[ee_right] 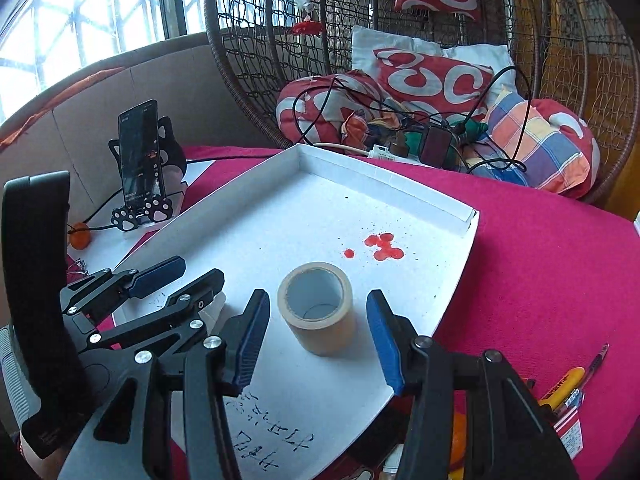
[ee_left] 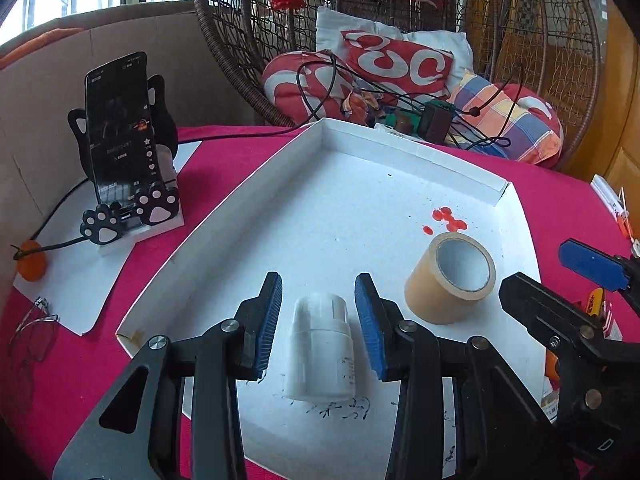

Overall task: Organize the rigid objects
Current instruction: 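Open both tools to release the items in the tray and withdraw, then grasp the red green-labelled can with the left tool while the right tool grasps the white-red medicine box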

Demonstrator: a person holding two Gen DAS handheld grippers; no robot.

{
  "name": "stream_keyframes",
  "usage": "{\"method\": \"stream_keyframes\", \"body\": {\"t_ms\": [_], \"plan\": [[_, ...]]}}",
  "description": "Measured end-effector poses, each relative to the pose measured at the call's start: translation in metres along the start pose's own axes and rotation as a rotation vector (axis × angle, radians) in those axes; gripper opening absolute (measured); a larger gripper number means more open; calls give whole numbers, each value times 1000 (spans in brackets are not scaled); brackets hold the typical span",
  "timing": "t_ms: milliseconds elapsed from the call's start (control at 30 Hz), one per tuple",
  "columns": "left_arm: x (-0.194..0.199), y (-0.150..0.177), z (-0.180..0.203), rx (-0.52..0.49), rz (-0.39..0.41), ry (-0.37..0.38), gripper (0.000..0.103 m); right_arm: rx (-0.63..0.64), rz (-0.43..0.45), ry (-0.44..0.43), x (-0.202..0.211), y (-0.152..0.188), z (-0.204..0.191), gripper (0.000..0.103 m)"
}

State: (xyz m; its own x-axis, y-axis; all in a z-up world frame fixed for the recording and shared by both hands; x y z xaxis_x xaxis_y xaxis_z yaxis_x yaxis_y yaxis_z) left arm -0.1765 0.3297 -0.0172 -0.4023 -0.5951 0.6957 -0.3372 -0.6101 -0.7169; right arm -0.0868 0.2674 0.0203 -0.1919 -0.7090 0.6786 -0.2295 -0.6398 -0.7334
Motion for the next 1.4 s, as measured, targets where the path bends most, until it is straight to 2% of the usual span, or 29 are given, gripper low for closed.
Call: {"method": "stream_keyframes", "body": {"t_ms": [33, 67, 100, 200, 300, 367, 467, 533, 633, 733, 800, 867, 1133, 1200, 1300, 1400], "plan": [[3, 1, -5, 24, -1, 2, 80, 7, 9, 34, 4, -1, 4, 80], [6, 2, -10, 46, 2, -2, 93, 15, 10, 52, 8, 0, 6, 95], [11, 3, -16, 65, 14, -12, 103, 27, 3, 77, 13, 0, 9, 98], [25, 7, -24, 90, 30, -23, 103, 94, -34, 211, 32, 8, 24, 99], [41, 10, -19, 89, 55, -10, 103, 141, -78, 270, 52, 21, 41, 99], [50, 11, -10, 71, 67, 9, 103, 203, -82, 327, 67, 30, 53, 99], [60, 14, 12, 24, 73, 46, 103, 307, -69, 474, 87, 43, 78, 99], [66, 18, 29, -15, 70, 74, 103, 316, -88, 531, 97, 54, 99, 99], [74, 26, 60, -90, 67, 156, 103, 276, -136, 575, 107, 72, 128, 99], [88, 46, 100, -196, 46, 313, 103, 254, -164, 628, 115, 89, 149, 99], [98, 64, 127, -267, 19, 405, 103, 244, -179, 646, 119, 97, 158, 99], [104, 80, 147, -317, -11, 465, 103, 224, -191, 647, 121, 102, 165, 99], [109, 120, 184, -437, -108, 564, 103, 182, -183, 634, 127, 111, 172, 99], [109, 130, 187, -434, -138, 589, 101, 176, -179, 628, 128, 113, 173, 99], [100, 141, 184, -387, -202, 597, 86, 157, -178, 624, 127, 116, 176, 99], [97, 144, 181, -365, -224, 599, 83, 131, -177, 613, 126, 118, 180, 99]]}}
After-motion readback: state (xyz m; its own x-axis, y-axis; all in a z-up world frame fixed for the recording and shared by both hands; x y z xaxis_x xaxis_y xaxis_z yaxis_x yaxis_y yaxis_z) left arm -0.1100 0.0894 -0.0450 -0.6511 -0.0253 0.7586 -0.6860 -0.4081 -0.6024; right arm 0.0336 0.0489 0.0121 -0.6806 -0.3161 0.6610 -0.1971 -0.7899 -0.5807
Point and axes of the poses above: each gripper's, at about its wrist camera, not at the fingertips, and x roughly against the way its jaws point, z to its right, y to its underside, the point moved 9 cm from there along -x, roughly the way its jaws point, and after that the axes turned 2 degrees about -x, right-handed, at the moved point
